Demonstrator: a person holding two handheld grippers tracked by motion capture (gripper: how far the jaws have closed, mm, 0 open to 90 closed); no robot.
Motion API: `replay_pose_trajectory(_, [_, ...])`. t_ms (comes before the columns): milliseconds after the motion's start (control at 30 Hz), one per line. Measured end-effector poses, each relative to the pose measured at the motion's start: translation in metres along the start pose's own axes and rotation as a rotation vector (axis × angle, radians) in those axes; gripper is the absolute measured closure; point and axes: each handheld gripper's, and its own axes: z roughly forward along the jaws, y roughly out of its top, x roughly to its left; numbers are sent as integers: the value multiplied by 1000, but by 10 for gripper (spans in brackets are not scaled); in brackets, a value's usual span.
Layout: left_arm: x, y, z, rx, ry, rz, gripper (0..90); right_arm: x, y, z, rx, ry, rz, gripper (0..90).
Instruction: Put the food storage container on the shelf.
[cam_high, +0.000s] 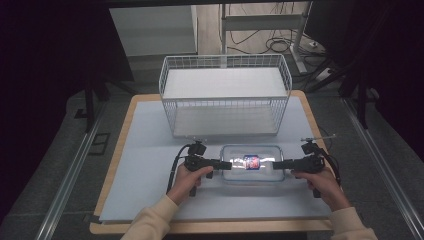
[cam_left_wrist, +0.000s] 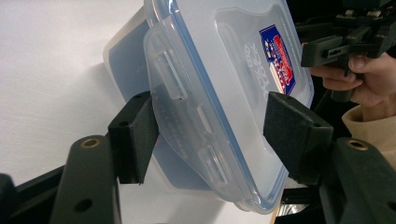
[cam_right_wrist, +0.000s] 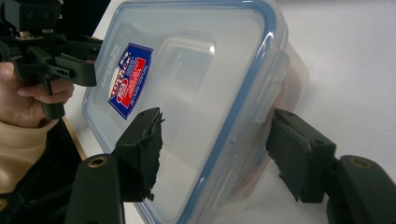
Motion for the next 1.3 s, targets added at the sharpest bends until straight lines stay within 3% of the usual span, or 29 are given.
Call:
replay_pose_trajectory(367, [-1, -6, -6, -21, -22, 44, 418, 2, -5, -6, -15, 14, -35, 416])
replay_pose_trajectory(800, [-12, -14, -10, -42, 15, 99, 443, 6, -19, -14, -70, 30, -51, 467])
replay_pose_trajectory(1300, [-19, -19, -12, -67, 40, 101, 466, 10, -24, -16, -112, 27, -27, 497])
